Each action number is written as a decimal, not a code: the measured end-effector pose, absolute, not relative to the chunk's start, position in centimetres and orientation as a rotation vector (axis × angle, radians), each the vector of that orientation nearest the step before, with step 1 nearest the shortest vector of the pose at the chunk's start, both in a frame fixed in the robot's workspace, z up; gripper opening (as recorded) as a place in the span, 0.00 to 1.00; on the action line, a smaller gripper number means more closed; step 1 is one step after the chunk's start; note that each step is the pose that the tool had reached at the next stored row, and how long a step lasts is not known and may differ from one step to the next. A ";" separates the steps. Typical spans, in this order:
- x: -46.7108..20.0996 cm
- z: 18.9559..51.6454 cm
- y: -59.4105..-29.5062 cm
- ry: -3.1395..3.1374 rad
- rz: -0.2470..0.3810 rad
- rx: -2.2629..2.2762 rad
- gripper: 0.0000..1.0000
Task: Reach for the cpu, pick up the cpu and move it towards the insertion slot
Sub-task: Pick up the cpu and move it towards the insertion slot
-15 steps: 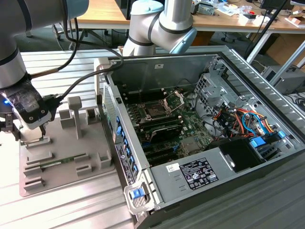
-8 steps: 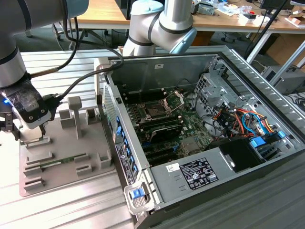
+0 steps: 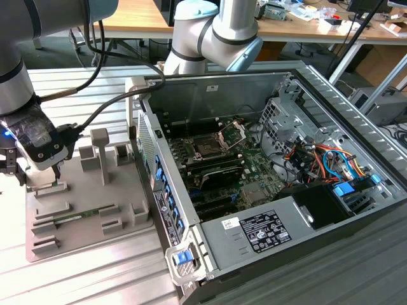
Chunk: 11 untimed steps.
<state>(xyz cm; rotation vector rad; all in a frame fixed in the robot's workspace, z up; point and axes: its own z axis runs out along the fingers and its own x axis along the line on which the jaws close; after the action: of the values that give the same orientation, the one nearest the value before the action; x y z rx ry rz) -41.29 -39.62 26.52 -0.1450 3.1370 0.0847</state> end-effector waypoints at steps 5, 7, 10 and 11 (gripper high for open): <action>-41.3 26.8 -39.6 3.137 0.085 -0.145 0.54; -41.3 26.8 -39.6 3.137 0.085 -0.145 0.54; -41.3 27.0 -39.6 3.137 0.085 -0.145 0.54; -41.3 27.0 -39.6 3.137 0.085 -0.145 0.54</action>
<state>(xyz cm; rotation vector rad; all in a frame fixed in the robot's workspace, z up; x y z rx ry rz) -41.29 -39.63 27.02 -0.1451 3.1370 0.0852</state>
